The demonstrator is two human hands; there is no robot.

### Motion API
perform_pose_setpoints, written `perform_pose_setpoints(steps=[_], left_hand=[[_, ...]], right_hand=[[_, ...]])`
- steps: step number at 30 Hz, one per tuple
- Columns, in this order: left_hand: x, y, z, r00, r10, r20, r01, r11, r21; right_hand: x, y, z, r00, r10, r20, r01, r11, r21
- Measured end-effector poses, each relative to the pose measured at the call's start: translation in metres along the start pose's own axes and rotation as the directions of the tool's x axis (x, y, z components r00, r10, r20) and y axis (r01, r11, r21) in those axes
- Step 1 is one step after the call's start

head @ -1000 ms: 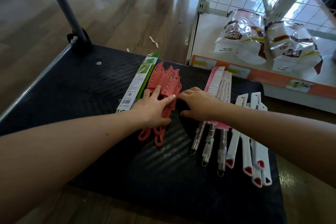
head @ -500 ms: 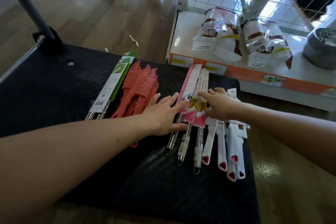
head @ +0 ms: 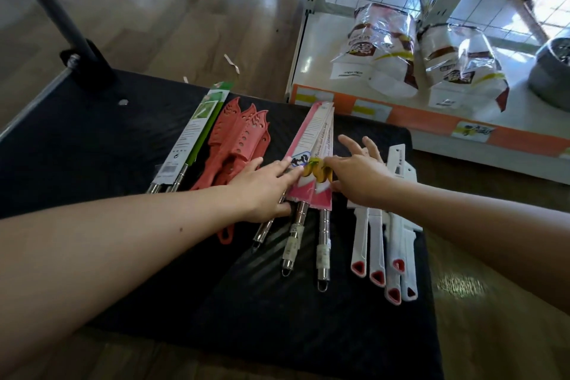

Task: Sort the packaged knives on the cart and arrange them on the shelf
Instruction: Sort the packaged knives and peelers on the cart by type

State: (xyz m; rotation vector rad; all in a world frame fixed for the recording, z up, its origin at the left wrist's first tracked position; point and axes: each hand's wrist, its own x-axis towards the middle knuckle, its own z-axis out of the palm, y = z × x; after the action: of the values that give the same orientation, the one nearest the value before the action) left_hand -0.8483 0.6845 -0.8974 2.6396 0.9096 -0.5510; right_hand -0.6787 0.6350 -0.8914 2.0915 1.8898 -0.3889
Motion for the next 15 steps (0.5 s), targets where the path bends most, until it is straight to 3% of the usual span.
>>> perform_pose_setpoints(steps=[7, 15], left_hand=[[-0.002, 0.003, 0.002, 0.995, -0.102, -0.008, 0.102, 0.995, 0.014], [0.011, 0.044, -0.016, 0.977, -0.062, -0.206, 0.057, 0.998, -0.032]], right_hand=[[0.0, -0.006, -0.007, 0.999, -0.035, 0.017, 0.035, 0.999, 0.016], [-0.028, 0.026, -0.02, 0.998, 0.044, -0.044, -0.038, 0.99, 0.134]])
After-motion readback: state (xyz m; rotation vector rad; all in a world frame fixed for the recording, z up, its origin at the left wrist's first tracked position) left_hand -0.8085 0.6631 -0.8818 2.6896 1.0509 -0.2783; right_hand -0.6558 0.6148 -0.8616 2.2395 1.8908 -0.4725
